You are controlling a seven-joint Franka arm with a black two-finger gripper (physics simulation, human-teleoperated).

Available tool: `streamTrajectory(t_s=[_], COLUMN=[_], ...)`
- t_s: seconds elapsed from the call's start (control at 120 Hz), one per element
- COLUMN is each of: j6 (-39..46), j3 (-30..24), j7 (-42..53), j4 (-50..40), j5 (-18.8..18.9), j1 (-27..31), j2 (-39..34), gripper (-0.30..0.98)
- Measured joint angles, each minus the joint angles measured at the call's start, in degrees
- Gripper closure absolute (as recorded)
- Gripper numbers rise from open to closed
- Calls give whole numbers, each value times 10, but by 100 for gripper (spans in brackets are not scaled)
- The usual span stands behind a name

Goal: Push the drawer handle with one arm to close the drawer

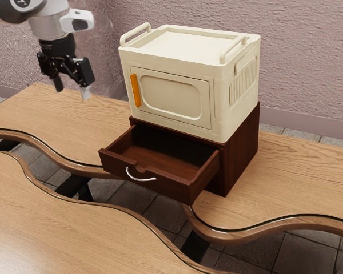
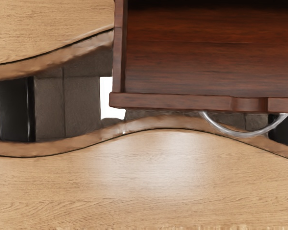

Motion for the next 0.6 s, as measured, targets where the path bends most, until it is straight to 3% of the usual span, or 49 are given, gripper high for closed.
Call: streamTrajectory(t_s=[0.2, 0.275, 0.392, 0.6], j6=[-18, -20, 77, 265], j3=[8, 8, 9, 9], j7=[10, 9, 8, -18], j4=[-28, -57, -220, -335], j5=[11, 27, 37, 19], j1=[-9, -18, -39, -77], j2=[-24, -25, -39, -38], gripper=[1, 22, 50, 70])
